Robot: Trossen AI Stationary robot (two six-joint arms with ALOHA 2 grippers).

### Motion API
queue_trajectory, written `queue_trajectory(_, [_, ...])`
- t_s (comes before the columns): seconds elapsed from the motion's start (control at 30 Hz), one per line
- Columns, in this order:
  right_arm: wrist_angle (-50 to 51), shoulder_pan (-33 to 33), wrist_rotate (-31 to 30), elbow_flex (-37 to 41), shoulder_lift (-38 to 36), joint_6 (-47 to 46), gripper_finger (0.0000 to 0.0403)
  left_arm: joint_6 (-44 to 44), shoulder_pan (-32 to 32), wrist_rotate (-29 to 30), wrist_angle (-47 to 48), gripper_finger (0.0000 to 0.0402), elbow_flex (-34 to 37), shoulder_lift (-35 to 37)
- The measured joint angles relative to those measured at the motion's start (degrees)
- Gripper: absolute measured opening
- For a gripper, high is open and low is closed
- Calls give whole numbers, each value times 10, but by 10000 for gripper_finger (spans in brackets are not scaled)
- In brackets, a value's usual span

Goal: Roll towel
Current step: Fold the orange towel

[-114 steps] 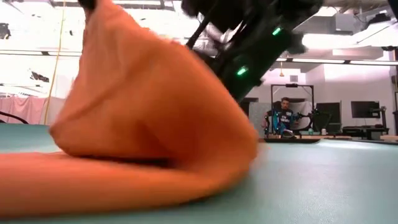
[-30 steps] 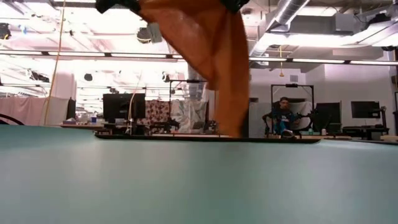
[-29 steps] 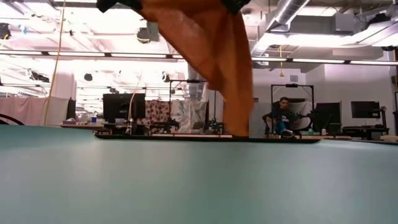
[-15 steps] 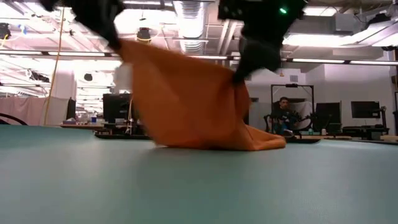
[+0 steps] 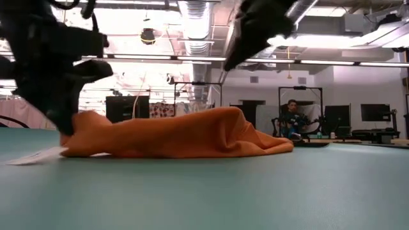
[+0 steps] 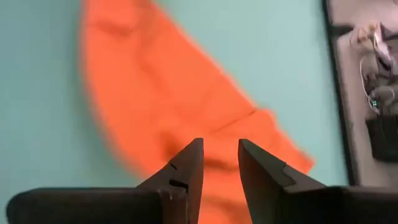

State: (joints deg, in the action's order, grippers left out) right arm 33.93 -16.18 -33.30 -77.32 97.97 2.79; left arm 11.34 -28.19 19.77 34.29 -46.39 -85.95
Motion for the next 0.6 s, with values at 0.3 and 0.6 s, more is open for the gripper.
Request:
queue_trajectory(0.3, [-65, 243, 353, 0, 33, 134, 128, 41, -34, 36, -21, 0, 0, -33])
queue_trajectory(0.6, [-54, 272, 399, 1, 95, 283, 128, 44, -41, 49, -21, 0, 0, -33])
